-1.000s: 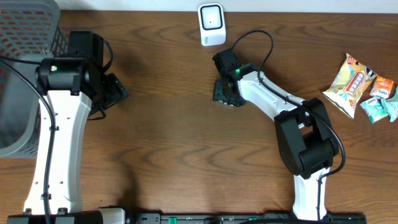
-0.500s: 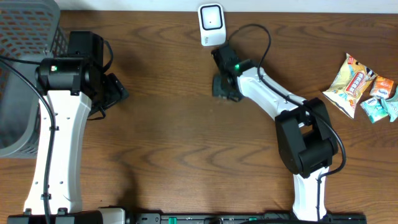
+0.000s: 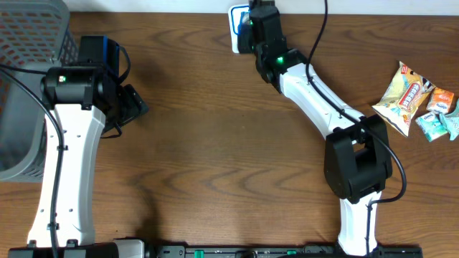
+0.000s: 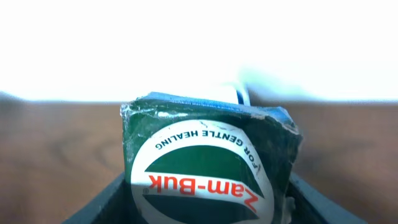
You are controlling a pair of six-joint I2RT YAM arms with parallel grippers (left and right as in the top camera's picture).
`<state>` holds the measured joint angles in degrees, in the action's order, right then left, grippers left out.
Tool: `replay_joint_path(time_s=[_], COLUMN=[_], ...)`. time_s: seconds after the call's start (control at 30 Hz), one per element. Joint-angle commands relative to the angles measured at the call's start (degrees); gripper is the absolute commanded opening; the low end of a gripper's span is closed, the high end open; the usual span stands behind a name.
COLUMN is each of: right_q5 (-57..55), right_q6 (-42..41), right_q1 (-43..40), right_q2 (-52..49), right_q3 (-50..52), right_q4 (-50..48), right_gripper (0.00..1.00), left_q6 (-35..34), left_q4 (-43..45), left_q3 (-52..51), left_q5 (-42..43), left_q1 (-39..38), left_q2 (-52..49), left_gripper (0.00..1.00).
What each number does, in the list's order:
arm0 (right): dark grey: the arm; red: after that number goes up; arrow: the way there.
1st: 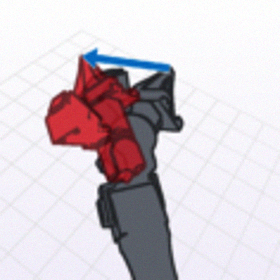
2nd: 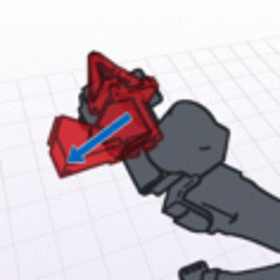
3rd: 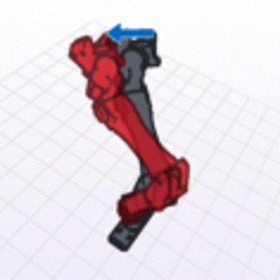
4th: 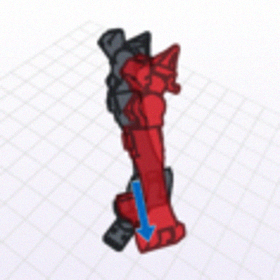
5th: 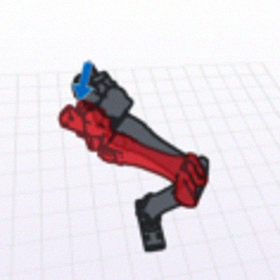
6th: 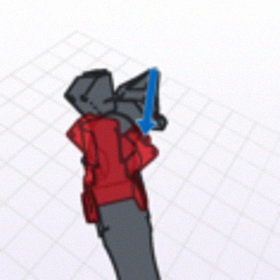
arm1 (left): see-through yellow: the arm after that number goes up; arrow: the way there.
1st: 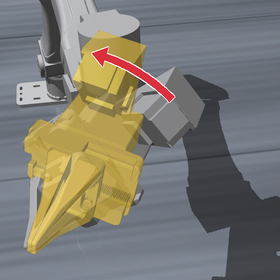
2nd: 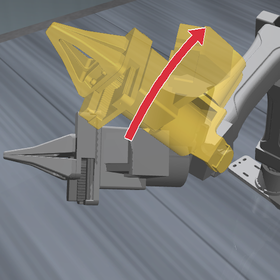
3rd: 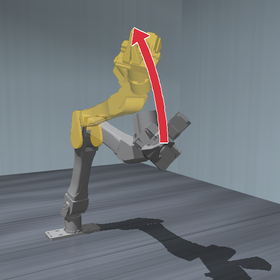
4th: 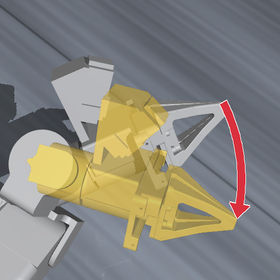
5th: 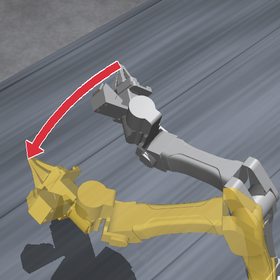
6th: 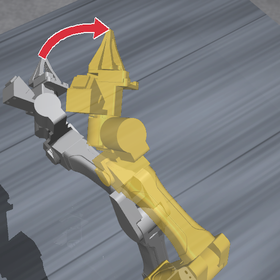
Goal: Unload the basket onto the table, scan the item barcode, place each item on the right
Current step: 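Hold the tin's printed face in front of the scanner window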
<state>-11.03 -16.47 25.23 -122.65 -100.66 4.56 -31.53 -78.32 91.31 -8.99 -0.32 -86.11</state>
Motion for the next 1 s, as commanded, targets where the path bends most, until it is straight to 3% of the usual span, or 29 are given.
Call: replay_joint_path(time_s=[0.0,0.1,0.17,0.37,0.77,0.97], right_q5=[-2.34,-2.34,-2.32,-1.88,-0.26,-0.92], right_q6=[2.01,2.89,2.86,2.91,3.39,3.26], right_q1=[-0.83,-0.83,-1.05,-1.68,-1.53,-2.93], right_q2=[-1.95,-4.92,-7.61,-14.75,-16.24,-12.13], right_q3=[-0.90,-0.92,-0.92,-0.92,-1.01,-1.01], right_q4=[-6.67,-14.93,-21.11,-34.95,-35.45,-33.64], right_gripper=[0.45,0.46,0.56,0.46,0.47,0.48], left_q6=[-0.28,-0.28,-0.31,-0.31,-0.28,-0.31], left_q4=[-0.28,-0.28,-0.28,-0.28,-0.28,-0.28], left_q3=[0.00,0.00,0.00,-0.02,-0.02,0.00], left_q5=[-0.50,-0.50,-0.50,-0.50,-0.50,-0.50], left_q1=[0.20,0.20,0.20,0.20,0.20,0.20], left_q2=[0.00,0.00,0.00,0.00,0.00,0.00], left_gripper=[0.98,0.98,0.98,0.98,0.98,0.98])
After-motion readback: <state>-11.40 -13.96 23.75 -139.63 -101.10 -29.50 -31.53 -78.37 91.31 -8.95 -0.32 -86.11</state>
